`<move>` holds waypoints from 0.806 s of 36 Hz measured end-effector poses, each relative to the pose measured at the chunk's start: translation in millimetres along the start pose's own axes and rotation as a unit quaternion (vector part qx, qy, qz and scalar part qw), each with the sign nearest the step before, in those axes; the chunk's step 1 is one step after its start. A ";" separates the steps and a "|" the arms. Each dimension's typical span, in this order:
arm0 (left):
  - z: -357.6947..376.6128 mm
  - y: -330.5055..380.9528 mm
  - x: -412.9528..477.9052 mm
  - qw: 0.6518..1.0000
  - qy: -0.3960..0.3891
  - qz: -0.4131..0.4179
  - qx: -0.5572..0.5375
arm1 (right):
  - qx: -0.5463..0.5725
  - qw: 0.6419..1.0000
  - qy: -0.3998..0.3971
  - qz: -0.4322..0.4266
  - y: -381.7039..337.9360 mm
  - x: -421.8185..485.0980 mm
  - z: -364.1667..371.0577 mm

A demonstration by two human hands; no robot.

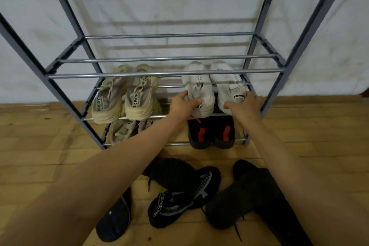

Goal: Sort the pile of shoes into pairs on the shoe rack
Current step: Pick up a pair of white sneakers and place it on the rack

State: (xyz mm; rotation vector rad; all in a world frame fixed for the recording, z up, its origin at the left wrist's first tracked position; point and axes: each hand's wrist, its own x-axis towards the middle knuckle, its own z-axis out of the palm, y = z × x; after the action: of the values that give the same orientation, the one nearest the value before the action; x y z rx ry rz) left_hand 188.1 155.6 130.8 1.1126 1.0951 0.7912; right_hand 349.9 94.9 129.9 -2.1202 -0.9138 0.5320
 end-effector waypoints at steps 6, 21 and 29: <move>9.6 -9.9 27.9 0.997 0.000 -0.001 0.077 | 0.002 1.000 0.006 -0.014 12.2 1.1 0.7; 9.6 -8.1 29.2 0.971 -0.019 0.039 0.235 | 0.037 0.997 0.047 -0.056 26.6 -3.5 10.4; 13.0 -16.1 28.0 0.970 0.011 0.025 0.241 | 0.005 0.996 0.033 -0.085 29.2 -8.1 8.2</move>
State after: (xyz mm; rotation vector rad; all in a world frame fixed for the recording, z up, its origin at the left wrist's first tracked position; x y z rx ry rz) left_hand 208.5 172.8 108.4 1.5434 1.3229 0.5885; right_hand 352.2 79.3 102.8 -2.0163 -1.0394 0.3777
